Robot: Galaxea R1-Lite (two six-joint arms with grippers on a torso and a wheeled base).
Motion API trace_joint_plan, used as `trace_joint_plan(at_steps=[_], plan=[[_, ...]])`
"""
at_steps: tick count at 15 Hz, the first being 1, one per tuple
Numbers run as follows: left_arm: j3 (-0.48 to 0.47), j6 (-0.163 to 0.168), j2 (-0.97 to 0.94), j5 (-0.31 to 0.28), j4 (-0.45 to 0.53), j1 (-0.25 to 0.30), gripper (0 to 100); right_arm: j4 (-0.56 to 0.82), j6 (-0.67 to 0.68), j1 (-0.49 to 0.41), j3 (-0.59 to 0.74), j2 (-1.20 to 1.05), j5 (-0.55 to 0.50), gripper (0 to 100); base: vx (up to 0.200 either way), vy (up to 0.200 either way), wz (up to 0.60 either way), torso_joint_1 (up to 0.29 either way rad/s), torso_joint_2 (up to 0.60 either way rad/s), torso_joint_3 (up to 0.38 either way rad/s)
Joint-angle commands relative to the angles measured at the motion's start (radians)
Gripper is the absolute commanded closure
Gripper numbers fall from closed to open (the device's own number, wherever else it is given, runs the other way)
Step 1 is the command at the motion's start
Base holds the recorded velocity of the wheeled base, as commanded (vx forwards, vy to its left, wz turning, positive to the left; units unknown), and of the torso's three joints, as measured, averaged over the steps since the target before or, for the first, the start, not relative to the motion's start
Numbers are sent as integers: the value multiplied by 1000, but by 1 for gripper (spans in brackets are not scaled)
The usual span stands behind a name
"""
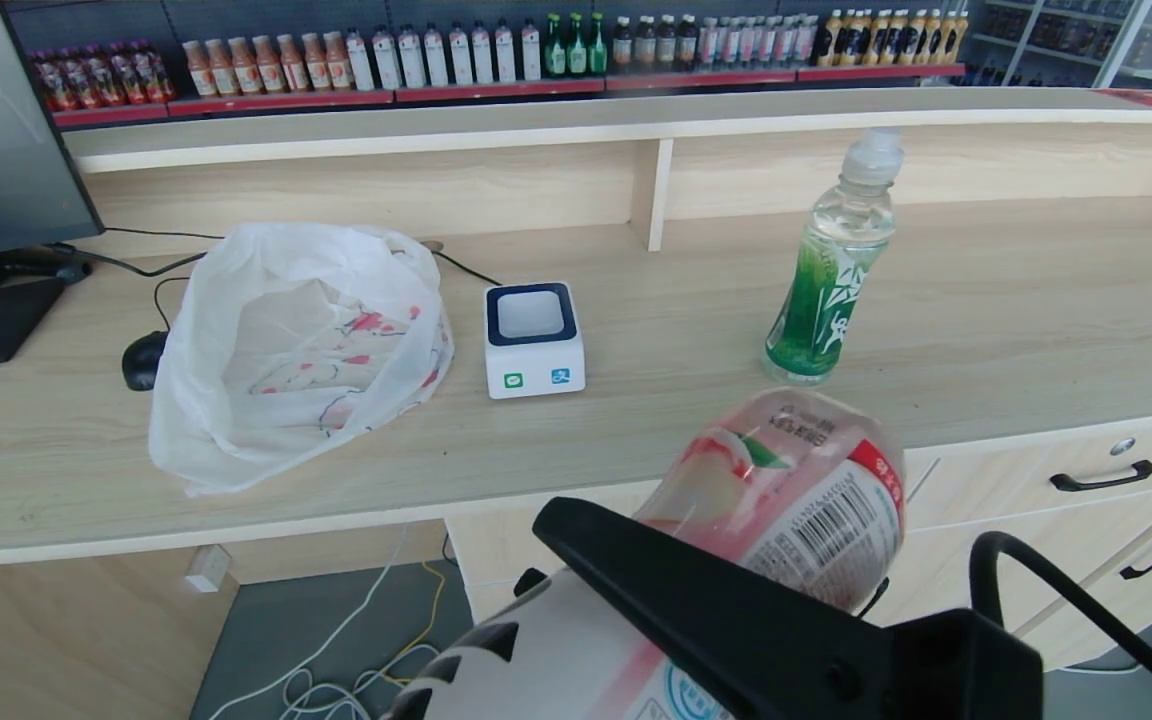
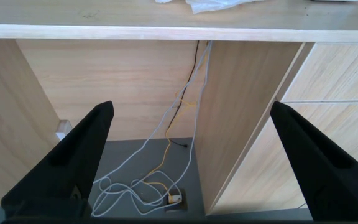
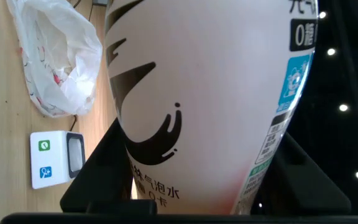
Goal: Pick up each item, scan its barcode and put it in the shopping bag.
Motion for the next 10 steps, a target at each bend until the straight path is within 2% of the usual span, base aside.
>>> trace_joint_plan(at_steps=[1,10], plan=[[0,0,0,0,0,0,0,-1,0,4,2,-5,-1,100,0,0,0,0,0,0],[0,0,0,0,0,0,0,-1,32,4,17,-6,-1,100,0,0,0,0,0,0]])
